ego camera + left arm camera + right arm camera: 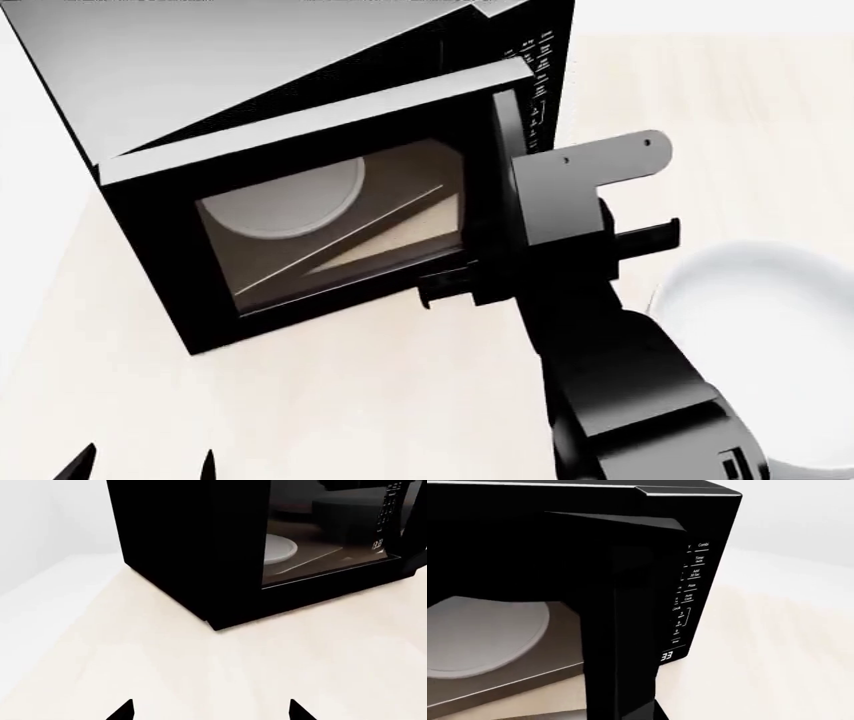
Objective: Open the microwave.
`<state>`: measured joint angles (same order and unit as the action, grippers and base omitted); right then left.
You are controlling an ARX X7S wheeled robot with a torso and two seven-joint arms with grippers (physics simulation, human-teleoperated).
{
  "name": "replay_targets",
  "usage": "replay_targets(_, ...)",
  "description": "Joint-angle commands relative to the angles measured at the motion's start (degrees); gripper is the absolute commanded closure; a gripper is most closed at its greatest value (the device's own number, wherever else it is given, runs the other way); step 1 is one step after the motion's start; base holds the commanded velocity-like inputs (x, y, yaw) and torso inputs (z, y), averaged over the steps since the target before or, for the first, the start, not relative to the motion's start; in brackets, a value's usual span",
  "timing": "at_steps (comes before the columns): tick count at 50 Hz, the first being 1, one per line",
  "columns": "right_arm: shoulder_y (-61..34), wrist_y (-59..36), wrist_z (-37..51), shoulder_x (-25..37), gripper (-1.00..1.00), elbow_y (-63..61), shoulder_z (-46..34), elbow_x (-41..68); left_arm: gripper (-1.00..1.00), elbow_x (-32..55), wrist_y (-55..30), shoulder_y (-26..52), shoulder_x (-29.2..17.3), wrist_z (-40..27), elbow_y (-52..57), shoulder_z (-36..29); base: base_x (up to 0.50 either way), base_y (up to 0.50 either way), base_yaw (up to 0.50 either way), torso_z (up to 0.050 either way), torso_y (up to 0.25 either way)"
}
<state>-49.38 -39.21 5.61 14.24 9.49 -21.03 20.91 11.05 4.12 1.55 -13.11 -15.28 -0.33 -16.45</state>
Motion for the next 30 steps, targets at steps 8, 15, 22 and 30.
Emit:
replay_targets(8,4.4,-7.4,3.3,1.4,1.0,-17.3,2.6,8.0,-1.0,0.2,-0.4,0.1,-0.3,-0.8,-0.5,-0.4,0.0,0.0,0.0,0.0,0.003)
replay_targets(15,6.8,-9.8,4.9,1.6,1.0,-22.8,4.3,10.7,-1.0,0.4,-0.4,0.2,-0.4,-0.8,-0.6,-0.6,0.0,0.0,0.0,0.0,0.005)
replay_targets(22,8.4,-11.5,6.6,1.9,1.0,-27.3,5.4,12.4,-1.0,0.6,-0.4,-0.1,-0.7,-1.0,-0.3,-0.7,0.0,0.0,0.0,0.0,0.004)
replay_targets(30,10.7,-13.1,8.6,2.7,1.0,-32.4,5.9,13.4,-1.0,0.8,-0.4,0.3,-0.7,-1.1,-0.7,-0.9,0.0,0.0,0.0,0.0,0.003)
